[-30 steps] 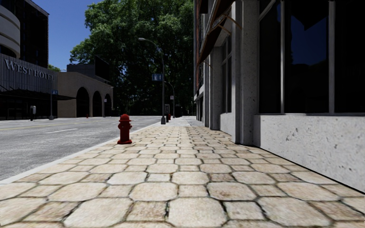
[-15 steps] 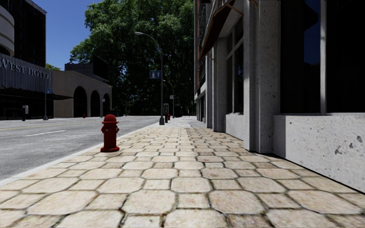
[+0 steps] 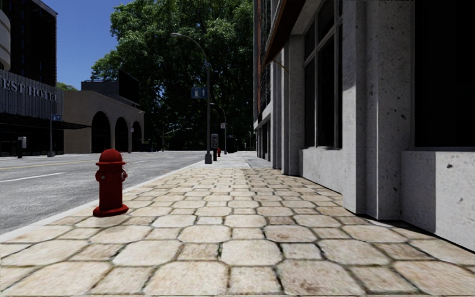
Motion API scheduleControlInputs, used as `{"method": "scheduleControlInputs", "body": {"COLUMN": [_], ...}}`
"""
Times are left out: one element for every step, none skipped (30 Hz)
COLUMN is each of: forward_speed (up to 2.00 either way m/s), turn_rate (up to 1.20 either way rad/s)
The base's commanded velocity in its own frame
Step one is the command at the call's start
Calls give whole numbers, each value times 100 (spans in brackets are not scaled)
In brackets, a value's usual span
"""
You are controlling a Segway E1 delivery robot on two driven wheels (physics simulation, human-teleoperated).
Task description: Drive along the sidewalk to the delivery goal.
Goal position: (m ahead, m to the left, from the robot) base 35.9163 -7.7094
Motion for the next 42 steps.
{"method": "scheduleControlInputs", "body": {"forward_speed": [200, 200, 200, 200, 200, 200, 200, 200, 200, 200, 200, 200, 200, 200, 200, 200, 200, 200, 200, 200, 200, 200, 200, 200, 200, 200, 200, 200, 200, 200, 200, 200, 200, 200, 200, 200, 200, 200, 200, 200, 200, 200], "turn_rate": [0, 0, 0, 0, 0, 0, 0, 0, 0, 0, 0, 0, 0, 0, 0, 0, 0, 0, 0, 0, 0, 0, 0, 0, 0, 0, 0, 0, 0, 0, 0, 0, 0, 0, 0, 0, 0, 0, 0, 0, 0, 0]}}
